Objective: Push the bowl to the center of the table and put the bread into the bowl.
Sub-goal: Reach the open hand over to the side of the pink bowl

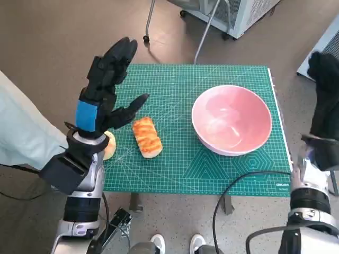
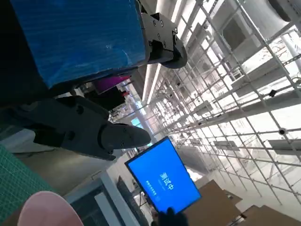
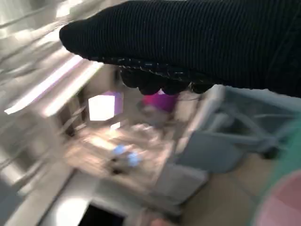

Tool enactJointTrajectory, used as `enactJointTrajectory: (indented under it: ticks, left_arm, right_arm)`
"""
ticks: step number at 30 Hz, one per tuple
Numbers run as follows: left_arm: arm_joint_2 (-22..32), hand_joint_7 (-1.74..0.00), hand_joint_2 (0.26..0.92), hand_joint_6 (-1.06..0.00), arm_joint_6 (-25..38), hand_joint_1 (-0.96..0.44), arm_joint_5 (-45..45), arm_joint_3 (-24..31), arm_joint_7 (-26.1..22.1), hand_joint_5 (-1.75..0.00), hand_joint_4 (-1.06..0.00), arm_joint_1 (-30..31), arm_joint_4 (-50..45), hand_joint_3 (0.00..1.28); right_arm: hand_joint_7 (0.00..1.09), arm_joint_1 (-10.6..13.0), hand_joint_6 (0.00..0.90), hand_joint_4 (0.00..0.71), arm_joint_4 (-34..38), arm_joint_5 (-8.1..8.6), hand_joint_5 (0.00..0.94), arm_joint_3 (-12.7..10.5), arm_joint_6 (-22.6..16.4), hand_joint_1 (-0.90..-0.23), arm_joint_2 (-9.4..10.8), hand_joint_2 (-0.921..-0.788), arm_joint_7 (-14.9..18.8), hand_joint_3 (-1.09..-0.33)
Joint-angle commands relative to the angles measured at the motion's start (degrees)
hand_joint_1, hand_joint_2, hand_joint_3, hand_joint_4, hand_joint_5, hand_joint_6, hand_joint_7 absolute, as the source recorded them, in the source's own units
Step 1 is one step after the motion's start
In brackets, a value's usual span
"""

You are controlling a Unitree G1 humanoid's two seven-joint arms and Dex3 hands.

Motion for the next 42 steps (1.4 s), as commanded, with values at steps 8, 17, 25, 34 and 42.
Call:
enactJointTrajectory:
  ticks: [8,17,25,34,42]
  left_arm:
    - [0.42,-0.28,0.921,-0.26,-0.29,-0.26,0.03,-0.09,0.02,0.0,-0.33,0.32,-0.31,0.31]
    - [1.15,-0.28,0.921,-0.27,-0.42,-0.26,-1.27,0.28,-1.13,0.0,-0.33,0.9,-0.4,0.31]
    - [1.85,-0.27,0.921,-0.28,-0.14,-0.27,-1.56,0.71,-1.56,0.0,-0.33,1.63,-1.08,0.31]
    - [2.72,-0.25,0.921,-0.29,0.22,-0.3,-1.81,1.11,-2.05,0.0,-0.33,2.42,-1.84,0.3]
    - [3.73,-0.2,0.921,-0.32,0.42,-0.31,-2.28,1.91,-2.52,0.0,-0.33,3.84,-2.64,0.29]
  right_arm:
    - [0.64,1.15,0.004,0.221,7.34,-1.59,0.036,0.58,8.37,-0.573,3.04,-0.921,-4.81,-0.879]
    - [0.62,0.56,0.045,0.243,9.19,-0.98,0.033,0.29,13.71,-0.552,7.4,-0.921,-5.54,-0.853]
    - [0.63,-1.19,0.084,0.268,9.94,0.54,0.037,-1.16,18.03,-0.562,11.58,-0.921,-4.88,-0.842]
    - [0.57,-4.54,0.116,0.282,10.55,3.09,0.021,-4.3,22.33,-0.534,15.67,-0.921,-4.21,-0.836]
    - [0.58,-7.46,0.152,0.299,10.99,6.36,0.026,-8.76,25.1,-0.527,18.02,-0.921,-5.49,-0.825]
